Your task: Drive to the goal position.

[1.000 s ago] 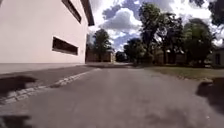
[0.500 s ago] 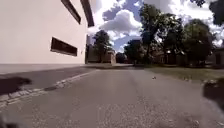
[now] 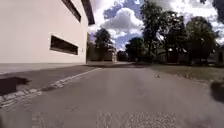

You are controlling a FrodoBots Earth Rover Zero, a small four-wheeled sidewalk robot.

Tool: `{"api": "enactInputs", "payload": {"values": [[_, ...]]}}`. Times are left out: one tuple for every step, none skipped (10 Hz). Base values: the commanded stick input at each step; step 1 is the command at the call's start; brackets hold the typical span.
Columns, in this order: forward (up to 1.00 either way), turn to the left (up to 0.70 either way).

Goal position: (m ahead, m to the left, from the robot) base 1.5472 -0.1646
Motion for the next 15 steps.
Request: {"api": "enactInputs", "payload": {"values": [[0.85,0.01],[0.85,0.01],[0.85,0.01],[0.85,0.01],[0.85,-0.01],[0.85,-0.05],[0.85,-0.1],[0.85,-0.14],[0.85,-0.18],[0.85,-0.22],[0.85,-0.27],[0.85,-0.31],[0.85,-0.31],[0.85,-0.26],[0.85,-0.22]]}}
